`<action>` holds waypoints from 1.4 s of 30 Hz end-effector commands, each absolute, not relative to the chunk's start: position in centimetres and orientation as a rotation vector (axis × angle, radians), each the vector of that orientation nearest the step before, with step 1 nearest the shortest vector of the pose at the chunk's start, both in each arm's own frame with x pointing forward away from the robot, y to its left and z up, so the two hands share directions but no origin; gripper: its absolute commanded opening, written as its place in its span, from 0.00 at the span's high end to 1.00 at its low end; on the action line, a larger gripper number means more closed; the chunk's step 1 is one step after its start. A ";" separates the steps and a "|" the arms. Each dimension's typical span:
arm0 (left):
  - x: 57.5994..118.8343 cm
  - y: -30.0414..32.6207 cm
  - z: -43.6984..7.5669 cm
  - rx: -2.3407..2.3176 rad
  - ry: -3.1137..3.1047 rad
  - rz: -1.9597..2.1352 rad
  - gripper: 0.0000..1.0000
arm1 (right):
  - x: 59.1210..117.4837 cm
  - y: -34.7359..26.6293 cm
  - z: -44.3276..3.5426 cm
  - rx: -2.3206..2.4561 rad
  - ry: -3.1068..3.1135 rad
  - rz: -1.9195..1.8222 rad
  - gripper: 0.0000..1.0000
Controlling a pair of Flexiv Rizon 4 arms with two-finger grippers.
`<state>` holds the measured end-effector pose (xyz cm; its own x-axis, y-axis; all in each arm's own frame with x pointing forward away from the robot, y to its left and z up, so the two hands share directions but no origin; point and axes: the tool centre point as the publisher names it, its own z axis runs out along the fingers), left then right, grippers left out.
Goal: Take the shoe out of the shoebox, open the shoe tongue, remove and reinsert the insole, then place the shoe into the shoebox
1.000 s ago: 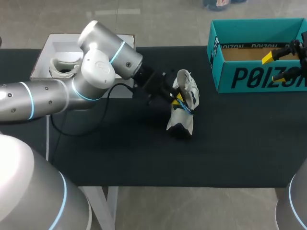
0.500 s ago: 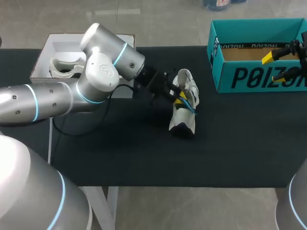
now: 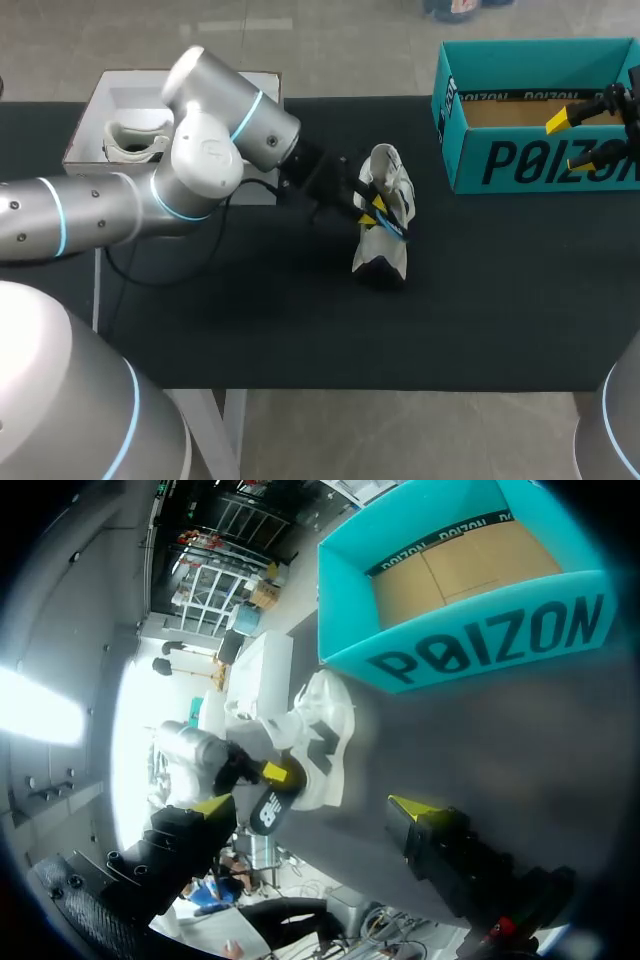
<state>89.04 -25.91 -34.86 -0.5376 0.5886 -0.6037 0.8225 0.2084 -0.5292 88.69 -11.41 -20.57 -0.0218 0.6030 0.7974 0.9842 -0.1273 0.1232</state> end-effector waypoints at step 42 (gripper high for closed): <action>88.7 -26.5 -34.8 1.274 2.149 -1.004 1.00 | 88.7 -11.4 -20.6 -1.771 -1.655 -1.011 0.00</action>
<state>88.71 -25.79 -34.04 -0.4780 0.5672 -0.6707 0.8779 0.2845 -0.3851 88.68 -11.42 -20.56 -0.0217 0.6032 0.7973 0.9842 -0.1273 0.1232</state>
